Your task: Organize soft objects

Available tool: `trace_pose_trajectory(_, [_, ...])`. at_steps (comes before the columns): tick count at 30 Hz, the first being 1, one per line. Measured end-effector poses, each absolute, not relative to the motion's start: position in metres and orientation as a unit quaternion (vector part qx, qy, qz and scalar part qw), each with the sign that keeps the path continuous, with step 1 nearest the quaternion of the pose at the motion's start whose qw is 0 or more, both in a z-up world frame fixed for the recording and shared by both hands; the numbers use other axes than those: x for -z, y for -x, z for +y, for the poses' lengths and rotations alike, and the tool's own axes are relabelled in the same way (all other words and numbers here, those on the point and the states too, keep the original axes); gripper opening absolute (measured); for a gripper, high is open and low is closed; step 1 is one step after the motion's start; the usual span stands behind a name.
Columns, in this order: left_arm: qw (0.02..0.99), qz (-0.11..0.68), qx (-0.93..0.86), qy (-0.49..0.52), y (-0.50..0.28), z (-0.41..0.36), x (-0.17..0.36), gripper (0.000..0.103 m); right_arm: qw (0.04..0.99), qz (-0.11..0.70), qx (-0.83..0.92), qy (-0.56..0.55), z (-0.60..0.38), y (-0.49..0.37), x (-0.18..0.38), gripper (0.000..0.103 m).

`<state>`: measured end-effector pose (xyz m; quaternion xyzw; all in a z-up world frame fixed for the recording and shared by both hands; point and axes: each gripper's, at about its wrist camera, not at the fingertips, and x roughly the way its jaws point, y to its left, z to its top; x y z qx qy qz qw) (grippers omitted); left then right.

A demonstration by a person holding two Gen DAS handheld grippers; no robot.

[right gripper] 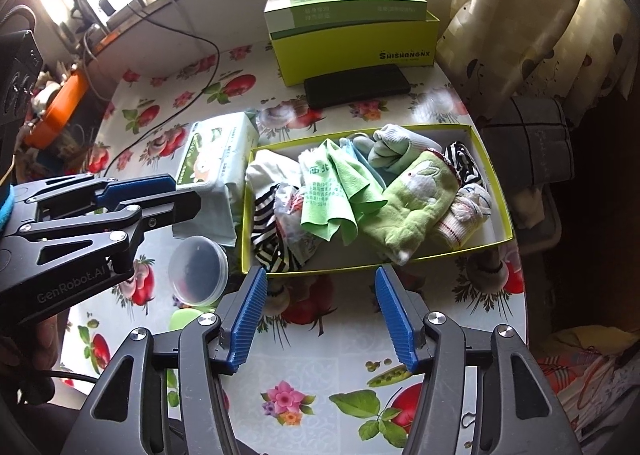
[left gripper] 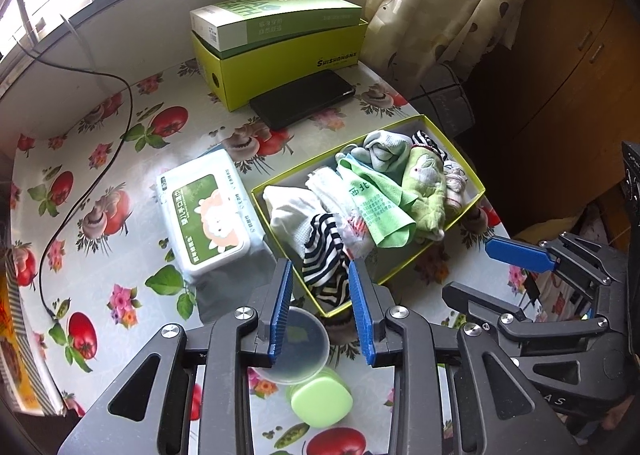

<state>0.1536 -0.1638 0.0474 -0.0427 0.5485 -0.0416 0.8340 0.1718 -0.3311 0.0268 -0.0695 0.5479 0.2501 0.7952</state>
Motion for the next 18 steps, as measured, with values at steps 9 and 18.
trace_pose_trajectory(9, [0.832, 0.552, 0.041, 0.030, -0.142, -0.163, -0.045, 0.030, 0.794, 0.548, -0.252, 0.078, -0.323, -0.162, -0.024, 0.059])
trace_pose_trajectory(18, [0.830, 0.556, 0.033, 0.031, -0.139, -0.158, -0.039, 0.030, 0.792, 0.550, -0.253, 0.081, -0.317, -0.160, -0.021, 0.060])
